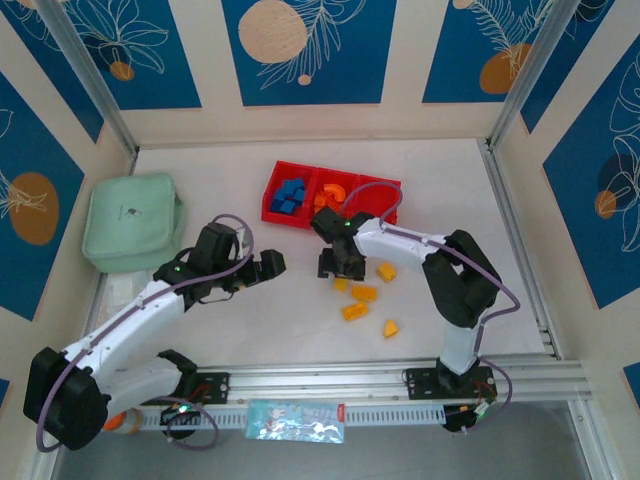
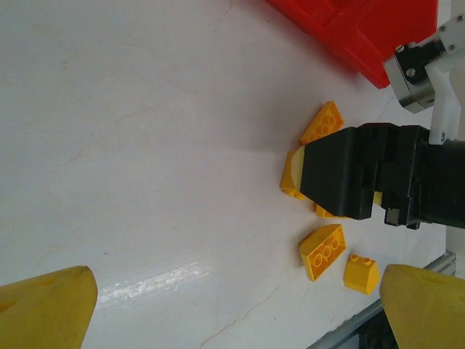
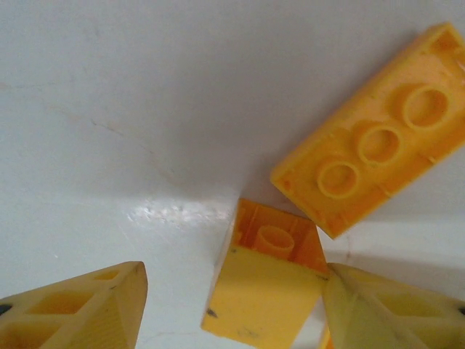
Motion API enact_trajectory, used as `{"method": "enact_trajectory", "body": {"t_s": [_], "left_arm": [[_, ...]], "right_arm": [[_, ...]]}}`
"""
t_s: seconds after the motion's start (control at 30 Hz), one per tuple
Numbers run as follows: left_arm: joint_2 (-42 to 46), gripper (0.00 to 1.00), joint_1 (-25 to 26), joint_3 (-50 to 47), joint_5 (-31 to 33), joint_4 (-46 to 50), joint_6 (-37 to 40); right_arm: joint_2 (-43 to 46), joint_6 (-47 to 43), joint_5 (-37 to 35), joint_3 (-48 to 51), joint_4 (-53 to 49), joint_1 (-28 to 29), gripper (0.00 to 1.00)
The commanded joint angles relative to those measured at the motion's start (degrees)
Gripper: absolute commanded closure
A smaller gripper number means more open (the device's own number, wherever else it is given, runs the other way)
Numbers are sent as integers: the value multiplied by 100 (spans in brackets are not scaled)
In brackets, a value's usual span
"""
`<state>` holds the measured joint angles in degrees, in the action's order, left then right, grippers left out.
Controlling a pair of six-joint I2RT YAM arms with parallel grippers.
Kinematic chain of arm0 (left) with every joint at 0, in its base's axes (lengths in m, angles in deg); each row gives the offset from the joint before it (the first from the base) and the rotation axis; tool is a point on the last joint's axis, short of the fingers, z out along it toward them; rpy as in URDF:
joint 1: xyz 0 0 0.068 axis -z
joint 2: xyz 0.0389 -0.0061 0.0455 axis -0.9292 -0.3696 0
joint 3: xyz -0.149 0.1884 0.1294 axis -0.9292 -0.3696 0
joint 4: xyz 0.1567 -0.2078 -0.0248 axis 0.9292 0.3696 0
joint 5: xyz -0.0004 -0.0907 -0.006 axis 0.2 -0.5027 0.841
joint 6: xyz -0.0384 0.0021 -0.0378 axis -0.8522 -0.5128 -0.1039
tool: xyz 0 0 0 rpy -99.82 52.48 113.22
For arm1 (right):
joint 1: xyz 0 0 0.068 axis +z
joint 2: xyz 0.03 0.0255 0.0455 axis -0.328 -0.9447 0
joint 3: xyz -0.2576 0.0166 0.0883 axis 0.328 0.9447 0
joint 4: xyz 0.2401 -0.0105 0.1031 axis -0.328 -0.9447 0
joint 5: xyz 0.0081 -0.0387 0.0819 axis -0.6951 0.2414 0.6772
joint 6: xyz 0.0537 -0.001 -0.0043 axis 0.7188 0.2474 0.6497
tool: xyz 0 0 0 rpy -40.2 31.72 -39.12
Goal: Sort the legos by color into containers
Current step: Pick up the lego from the center of the table.
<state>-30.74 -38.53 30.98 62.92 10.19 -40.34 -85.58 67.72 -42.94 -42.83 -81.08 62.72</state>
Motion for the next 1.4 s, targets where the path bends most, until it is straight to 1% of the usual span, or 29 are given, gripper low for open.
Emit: {"method": "enact_trajectory", "body": {"t_s": [0.0, 0.17, 0.4, 0.57, 0.73, 0.87, 1.13, 1.37], "left_arm": [[32, 1, 53, 82, 116, 22, -67], [112, 1, 54, 82, 195, 114, -84], [140, 1, 54, 65, 217, 141, -121], [130, 1, 54, 82, 204, 87, -148], [122, 1, 54, 84, 197, 126, -122], [123, 1, 50, 82, 186, 117, -139], [68, 1, 62, 174, 136, 82, -138], [-61, 1, 122, 332, 85, 0, -125]], "right_arm": [[-155, 21, 49, -301, 4, 153, 39], [-423, -54, 18, -553, -191, 195, 45], [-340, -192, -25, -378, -286, 196, 48], [-366, -332, 125, -257, -168, 203, 54], [-447, -437, 114, -312, -209, 239, 54], [-432, -465, 83, -327, -229, 239, 60], [-113, -558, -9, -337, -260, 183, 64], [449, -715, -44, -365, -332, -132, 66]]}}
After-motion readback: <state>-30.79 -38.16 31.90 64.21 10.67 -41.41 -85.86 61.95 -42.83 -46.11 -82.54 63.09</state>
